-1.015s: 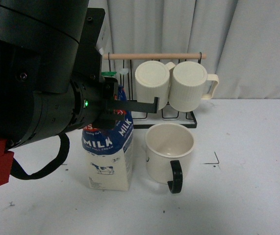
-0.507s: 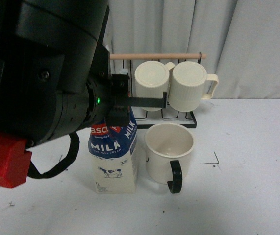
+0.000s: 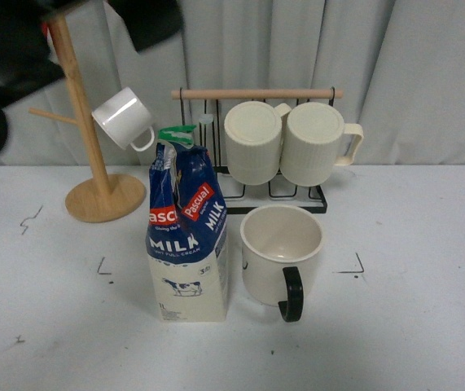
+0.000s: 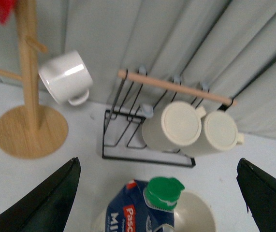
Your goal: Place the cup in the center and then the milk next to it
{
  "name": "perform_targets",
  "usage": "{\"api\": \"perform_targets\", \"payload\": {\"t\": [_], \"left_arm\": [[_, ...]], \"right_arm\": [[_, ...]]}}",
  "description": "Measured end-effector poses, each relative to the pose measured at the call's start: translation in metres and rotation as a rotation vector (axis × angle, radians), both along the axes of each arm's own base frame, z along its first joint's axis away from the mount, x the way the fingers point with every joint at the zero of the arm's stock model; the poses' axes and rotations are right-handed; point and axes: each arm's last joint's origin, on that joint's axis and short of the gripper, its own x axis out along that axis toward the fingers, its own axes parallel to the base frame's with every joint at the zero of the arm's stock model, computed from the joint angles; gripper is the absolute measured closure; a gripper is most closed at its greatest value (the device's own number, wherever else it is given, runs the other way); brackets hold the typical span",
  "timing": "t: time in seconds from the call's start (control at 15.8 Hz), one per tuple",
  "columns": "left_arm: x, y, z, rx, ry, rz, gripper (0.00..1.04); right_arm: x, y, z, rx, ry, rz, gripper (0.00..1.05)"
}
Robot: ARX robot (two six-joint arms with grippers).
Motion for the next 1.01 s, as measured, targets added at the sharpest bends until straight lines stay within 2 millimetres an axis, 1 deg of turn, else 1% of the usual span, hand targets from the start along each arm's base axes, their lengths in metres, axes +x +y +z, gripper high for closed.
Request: {"api": "perform_targets", "payload": {"t": [0.06,0.13,0.19,0.25,0.32,0.38,0.44,0.51,0.57,0.7,1.01], "left_arm": [[-0.009,0.018,0.007,-0.013,-0.032,0.011,0.07],[-0.022,0.037,0.01,-0.004,-0.051,0.015,0.07],[-0.035,0.057,0.01,0.045,-0.15,0.065,0.12],[-0.05,0.075,0.006,0.127,-0.246,0.102,0.23],[-0.07,0.094,-0.005,0.226,-0.286,0.123,0.36],[-0.088,0.1,-0.025,0.31,-0.279,0.103,0.61],[-0.102,0.111,-0.041,0.337,-0.265,0.113,0.88],[-0.106,0.11,-0.043,0.337,-0.279,0.103,0.97],[-0.11,0.11,-0.045,0.339,-0.286,0.097,1.03],[-0.12,0.11,-0.057,0.34,-0.267,0.095,1.03],[-0.137,0.11,-0.067,0.34,-0.271,0.096,1.03]], "right_arm": [[0.0,0.0,0.0,0.0,0.0,0.0,0.06],[0.0,0.0,0.0,0.0,0.0,0.0,0.06],[0.0,0.0,0.0,0.0,0.0,0.0,0.06],[0.0,0.0,0.0,0.0,0.0,0.0,0.06],[0.0,0.0,0.0,0.0,0.0,0.0,0.06],[0.0,0.0,0.0,0.0,0.0,0.0,0.06],[0.0,0.0,0.0,0.0,0.0,0.0,0.06],[0.0,0.0,0.0,0.0,0.0,0.0,0.06],[0.0,0.0,0.0,0.0,-0.001,0.0,0.06],[0.0,0.0,0.0,0.0,0.0,0.0,0.06],[0.0,0.0,0.0,0.0,0.0,0.0,0.06]]}}
